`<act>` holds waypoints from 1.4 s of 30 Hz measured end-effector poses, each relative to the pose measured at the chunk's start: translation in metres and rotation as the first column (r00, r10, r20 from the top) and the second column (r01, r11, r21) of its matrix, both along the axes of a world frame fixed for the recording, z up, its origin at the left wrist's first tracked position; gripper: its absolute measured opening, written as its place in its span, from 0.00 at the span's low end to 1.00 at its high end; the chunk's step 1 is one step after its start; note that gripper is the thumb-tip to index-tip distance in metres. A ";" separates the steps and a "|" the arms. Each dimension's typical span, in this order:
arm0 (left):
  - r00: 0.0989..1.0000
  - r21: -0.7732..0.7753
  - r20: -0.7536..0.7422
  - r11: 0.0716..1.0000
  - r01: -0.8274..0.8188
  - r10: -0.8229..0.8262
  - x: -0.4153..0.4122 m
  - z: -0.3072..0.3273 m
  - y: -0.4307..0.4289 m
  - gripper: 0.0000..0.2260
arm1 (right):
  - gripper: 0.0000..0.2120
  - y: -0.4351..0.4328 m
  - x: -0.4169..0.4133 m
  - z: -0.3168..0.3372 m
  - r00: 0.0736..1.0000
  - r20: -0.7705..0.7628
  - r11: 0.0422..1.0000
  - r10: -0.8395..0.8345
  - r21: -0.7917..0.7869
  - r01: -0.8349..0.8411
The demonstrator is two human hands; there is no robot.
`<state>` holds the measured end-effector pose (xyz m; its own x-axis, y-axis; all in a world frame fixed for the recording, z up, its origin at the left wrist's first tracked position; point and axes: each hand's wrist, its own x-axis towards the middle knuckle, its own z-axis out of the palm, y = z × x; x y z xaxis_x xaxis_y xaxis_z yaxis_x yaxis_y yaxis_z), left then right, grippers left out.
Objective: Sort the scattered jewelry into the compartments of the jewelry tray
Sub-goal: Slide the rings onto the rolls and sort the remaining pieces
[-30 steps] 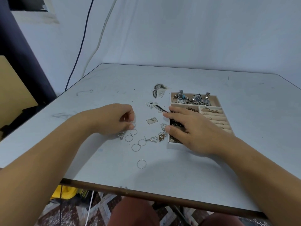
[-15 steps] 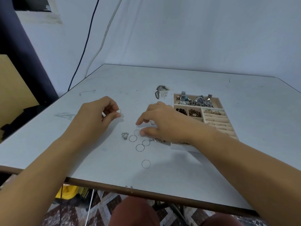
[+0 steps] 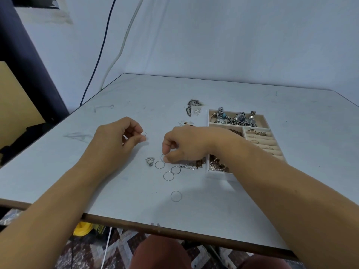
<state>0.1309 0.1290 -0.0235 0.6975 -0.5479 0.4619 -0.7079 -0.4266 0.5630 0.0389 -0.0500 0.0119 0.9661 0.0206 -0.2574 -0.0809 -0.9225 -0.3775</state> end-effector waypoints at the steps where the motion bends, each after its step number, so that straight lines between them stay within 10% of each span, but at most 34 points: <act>1: 1.000 -0.005 -0.013 1.000 -0.001 0.000 -0.001 0.000 0.000 0.05 | 0.07 0.001 -0.002 0.000 1.000 0.012 1.000 -0.001 0.019 0.001; 15: 0.940 0.020 -0.036 0.940 0.341 -0.341 -0.054 0.036 -0.065 0.02 | 0.05 -0.091 -0.120 0.037 0.794 0.557 0.965 -0.242 0.051 0.258; 28: 0.790 0.175 0.089 0.791 0.587 -0.606 -0.113 0.032 -0.149 0.02 | 0.06 -0.133 -0.187 -0.020 0.615 0.731 0.931 -0.297 0.078 0.356; 42: 0.726 0.305 0.086 0.712 0.633 -0.683 -0.115 0.026 -0.159 0.07 | 0.05 -0.129 -0.186 -0.022 0.628 0.719 0.943 -0.297 0.120 0.309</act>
<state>0.0159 -0.0303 0.0022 0.0348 -0.9429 0.3314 -0.9354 0.0860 0.3429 -0.1466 -0.1794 -0.0105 0.7968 -0.3055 0.5213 -0.0663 -0.9018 -0.4271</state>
